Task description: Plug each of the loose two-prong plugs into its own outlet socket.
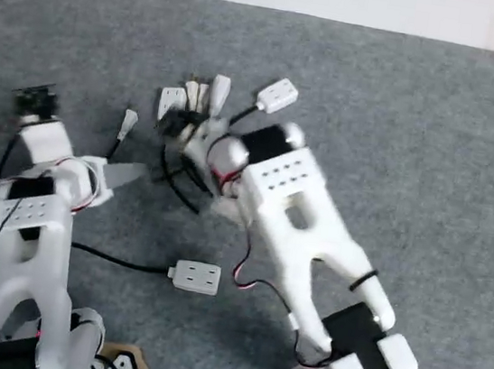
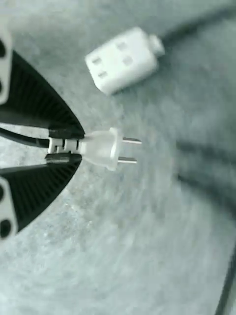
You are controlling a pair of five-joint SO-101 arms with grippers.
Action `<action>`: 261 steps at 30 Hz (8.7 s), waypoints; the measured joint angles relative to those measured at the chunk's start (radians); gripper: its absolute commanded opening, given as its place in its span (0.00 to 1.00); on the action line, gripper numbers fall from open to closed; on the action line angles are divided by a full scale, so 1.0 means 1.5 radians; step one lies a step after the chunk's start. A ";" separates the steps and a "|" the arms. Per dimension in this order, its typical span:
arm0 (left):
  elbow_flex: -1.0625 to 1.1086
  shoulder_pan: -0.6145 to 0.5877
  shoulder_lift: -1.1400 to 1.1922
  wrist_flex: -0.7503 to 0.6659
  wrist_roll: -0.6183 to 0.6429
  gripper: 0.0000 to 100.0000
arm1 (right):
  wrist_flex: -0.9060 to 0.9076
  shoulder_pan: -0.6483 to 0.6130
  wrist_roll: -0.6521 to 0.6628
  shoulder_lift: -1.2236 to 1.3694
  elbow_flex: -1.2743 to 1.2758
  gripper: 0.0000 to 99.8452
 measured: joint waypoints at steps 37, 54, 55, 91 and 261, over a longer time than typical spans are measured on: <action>-0.011 0.016 0.000 0.081 -0.017 0.49 | -0.259 -0.001 -0.245 0.001 0.327 0.11; -0.011 0.016 0.000 0.081 -0.017 0.49 | -0.309 -0.001 -0.248 0.098 0.319 0.11; -0.011 0.016 0.000 0.081 -0.017 0.49 | -0.307 0.000 -0.248 0.098 0.319 0.10; -0.142 0.158 -0.321 0.384 -0.154 0.50 | -0.529 -0.023 -0.258 -0.422 0.568 0.01; 0.234 -0.032 -0.474 0.037 0.020 0.49 | -0.274 0.038 0.111 -0.034 0.312 0.22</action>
